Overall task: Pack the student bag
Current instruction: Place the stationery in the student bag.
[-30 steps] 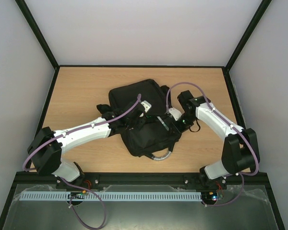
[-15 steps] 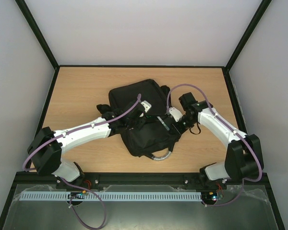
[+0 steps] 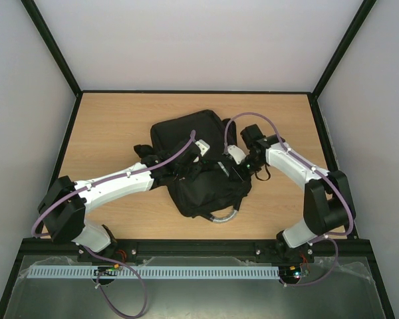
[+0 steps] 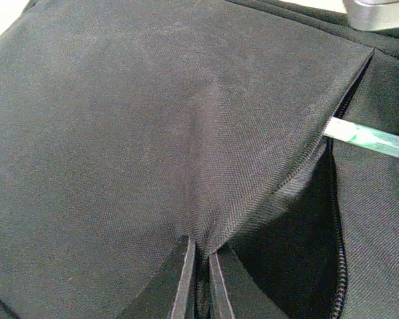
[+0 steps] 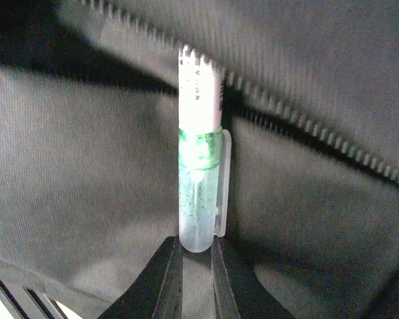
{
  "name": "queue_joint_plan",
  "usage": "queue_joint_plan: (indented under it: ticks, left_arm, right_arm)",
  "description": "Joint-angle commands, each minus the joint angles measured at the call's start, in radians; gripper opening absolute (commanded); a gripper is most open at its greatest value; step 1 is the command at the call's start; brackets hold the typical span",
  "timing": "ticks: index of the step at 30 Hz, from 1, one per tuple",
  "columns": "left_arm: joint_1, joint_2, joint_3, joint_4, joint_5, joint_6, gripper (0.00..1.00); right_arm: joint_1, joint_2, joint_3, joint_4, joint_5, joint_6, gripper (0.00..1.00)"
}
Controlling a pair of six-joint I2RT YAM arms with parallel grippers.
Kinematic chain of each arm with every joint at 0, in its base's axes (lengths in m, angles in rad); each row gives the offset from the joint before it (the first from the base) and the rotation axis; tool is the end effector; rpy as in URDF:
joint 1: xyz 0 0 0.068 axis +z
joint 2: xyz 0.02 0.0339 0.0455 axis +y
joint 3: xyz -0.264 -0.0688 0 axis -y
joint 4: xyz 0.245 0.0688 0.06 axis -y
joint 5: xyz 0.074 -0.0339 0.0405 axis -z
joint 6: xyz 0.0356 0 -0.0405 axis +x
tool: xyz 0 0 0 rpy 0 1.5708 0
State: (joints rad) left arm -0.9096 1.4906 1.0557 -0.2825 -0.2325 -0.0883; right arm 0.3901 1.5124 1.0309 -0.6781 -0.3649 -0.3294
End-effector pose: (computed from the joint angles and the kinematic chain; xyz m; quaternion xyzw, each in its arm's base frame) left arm 0.2080 -0.2540 0.2564 0.3169 0.8482 -0.1040 0.4115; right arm 0.2656 0.1229 0.2185 -0.3736 0.8880 0.1836 0.1953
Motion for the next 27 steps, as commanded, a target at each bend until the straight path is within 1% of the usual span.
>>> queue_joint_plan:
  ticks: [1, 7, 15, 17, 21, 27]
  left_arm:
    - [-0.013, -0.009, 0.042, 0.006, 0.009, 0.005, 0.04]
    - [-0.012, -0.004, 0.042, 0.006, 0.009, 0.007, 0.04]
    - [-0.011, 0.001, 0.042, 0.005, 0.004, 0.009, 0.04]
    - [-0.012, 0.002, 0.042, 0.006, 0.004, 0.009, 0.04]
    - [-0.012, 0.005, 0.042, 0.005, 0.004, 0.009, 0.04]
    - [-0.012, 0.004, 0.043, 0.005, 0.004, 0.009, 0.04]
  right_arm:
    - [0.012, 0.057, 0.07, 0.04, -0.032, 0.028, 0.11]
    - [0.013, 0.093, 0.143, 0.078, -0.051, 0.078, 0.08]
    - [0.013, 0.107, 0.159, 0.128, -0.091, 0.113, 0.07]
    - [0.013, 0.103, 0.141, 0.16, -0.069, 0.131, 0.07]
    - [0.013, 0.081, 0.108, 0.202, -0.036, 0.147, 0.1]
    - [0.013, -0.005, 0.085, 0.158, -0.046, 0.096, 0.19]
